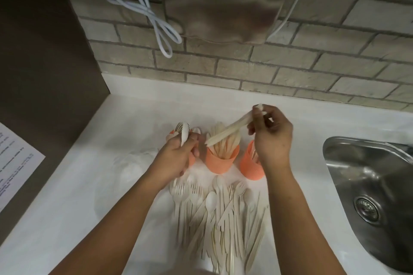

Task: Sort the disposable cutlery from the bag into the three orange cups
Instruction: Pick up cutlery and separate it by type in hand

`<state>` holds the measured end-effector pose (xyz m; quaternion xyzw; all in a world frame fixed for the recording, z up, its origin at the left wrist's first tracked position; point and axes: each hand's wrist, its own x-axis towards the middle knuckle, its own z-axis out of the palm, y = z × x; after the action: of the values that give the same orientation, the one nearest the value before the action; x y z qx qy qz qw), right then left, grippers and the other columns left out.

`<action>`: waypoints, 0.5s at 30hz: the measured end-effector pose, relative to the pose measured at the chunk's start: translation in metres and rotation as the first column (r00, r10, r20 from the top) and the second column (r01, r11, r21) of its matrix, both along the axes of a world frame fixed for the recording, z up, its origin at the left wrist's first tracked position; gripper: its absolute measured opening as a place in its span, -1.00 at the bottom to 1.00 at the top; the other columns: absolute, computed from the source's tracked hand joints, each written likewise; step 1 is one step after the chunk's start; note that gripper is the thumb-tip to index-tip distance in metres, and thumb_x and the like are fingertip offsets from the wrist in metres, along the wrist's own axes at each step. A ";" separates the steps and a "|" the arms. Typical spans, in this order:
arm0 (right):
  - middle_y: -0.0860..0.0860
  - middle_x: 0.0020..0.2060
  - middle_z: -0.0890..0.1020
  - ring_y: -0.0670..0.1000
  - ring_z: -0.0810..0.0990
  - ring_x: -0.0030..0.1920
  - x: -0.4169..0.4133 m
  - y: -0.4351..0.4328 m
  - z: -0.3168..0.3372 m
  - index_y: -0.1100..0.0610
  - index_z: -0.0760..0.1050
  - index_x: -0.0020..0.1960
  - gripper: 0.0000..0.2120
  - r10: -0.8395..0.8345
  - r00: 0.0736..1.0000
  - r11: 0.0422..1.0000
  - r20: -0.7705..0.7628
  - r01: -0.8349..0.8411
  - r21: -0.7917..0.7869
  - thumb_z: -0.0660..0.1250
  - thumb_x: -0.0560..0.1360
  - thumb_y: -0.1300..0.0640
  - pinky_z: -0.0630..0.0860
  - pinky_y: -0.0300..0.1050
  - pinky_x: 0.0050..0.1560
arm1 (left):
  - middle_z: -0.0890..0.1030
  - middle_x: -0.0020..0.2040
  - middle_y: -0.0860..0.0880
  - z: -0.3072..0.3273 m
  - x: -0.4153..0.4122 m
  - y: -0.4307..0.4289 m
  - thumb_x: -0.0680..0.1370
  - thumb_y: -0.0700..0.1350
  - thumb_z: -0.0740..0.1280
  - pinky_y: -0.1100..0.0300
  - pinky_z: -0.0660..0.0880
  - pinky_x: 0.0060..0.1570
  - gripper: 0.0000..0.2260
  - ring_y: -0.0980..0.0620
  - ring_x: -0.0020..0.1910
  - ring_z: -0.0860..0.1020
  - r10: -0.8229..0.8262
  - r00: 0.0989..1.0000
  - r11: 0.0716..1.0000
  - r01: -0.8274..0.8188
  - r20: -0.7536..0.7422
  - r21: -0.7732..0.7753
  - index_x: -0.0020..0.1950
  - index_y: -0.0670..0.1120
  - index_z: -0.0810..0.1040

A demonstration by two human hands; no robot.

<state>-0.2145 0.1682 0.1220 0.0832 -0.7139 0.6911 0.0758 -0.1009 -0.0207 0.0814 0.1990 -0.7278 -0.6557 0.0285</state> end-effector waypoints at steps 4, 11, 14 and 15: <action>0.06 -0.16 0.64 0.06 0.65 -0.27 -0.010 0.011 -0.021 0.00 0.59 -0.03 -0.89 0.036 0.983 0.947 -0.177 0.024 0.322 0.34 0.64 0.15 0.61 0.02 -0.17 | 0.30 -0.29 -0.11 0.008 -0.003 0.004 0.57 0.24 0.22 0.27 -0.01 -0.48 -0.61 0.10 -0.50 0.12 -0.005 0.998 0.944 -0.016 0.060 0.330 -0.02 -0.10 0.48; 0.02 0.07 0.53 0.04 0.45 0.07 0.035 -0.007 -0.043 0.05 0.64 0.21 -0.73 0.192 0.926 0.754 -0.326 0.073 0.653 0.28 0.63 -0.04 0.36 -0.11 0.12 | 0.43 -0.31 -0.04 0.010 -0.010 0.033 0.69 -0.14 0.17 0.22 0.25 -0.49 -0.84 0.06 -0.45 0.32 -0.070 0.997 0.940 0.072 -0.018 0.333 -0.03 -0.17 0.43; -0.14 -0.13 0.51 -0.20 0.48 -0.11 0.046 -0.022 -0.034 0.05 0.63 0.06 -0.90 0.280 0.923 0.835 -0.263 -0.099 0.542 0.33 0.64 0.14 0.36 -0.29 -0.03 | 0.59 -0.25 -0.09 0.009 -0.008 0.035 0.69 -0.19 0.26 0.10 0.52 -0.27 -0.83 0.01 -0.32 0.57 -0.103 0.990 0.993 0.109 -0.093 0.053 0.01 -0.30 0.48; -0.14 -0.15 0.52 -0.20 0.50 -0.16 0.046 -0.027 -0.031 0.05 0.62 0.02 -0.90 0.278 0.924 0.849 -0.262 -0.109 0.516 0.33 0.62 0.18 0.36 -0.30 -0.08 | 0.63 -0.23 -0.08 0.009 -0.006 0.032 0.68 -0.19 0.29 0.10 0.56 -0.20 -0.85 0.01 -0.27 0.62 -0.097 0.987 0.995 0.092 -0.125 -0.039 0.01 -0.27 0.52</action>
<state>-0.1682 0.1412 0.0910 0.2853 -0.8312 0.4668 0.0984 -0.1073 0.0117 0.0903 0.1218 -0.7440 -0.6553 0.0469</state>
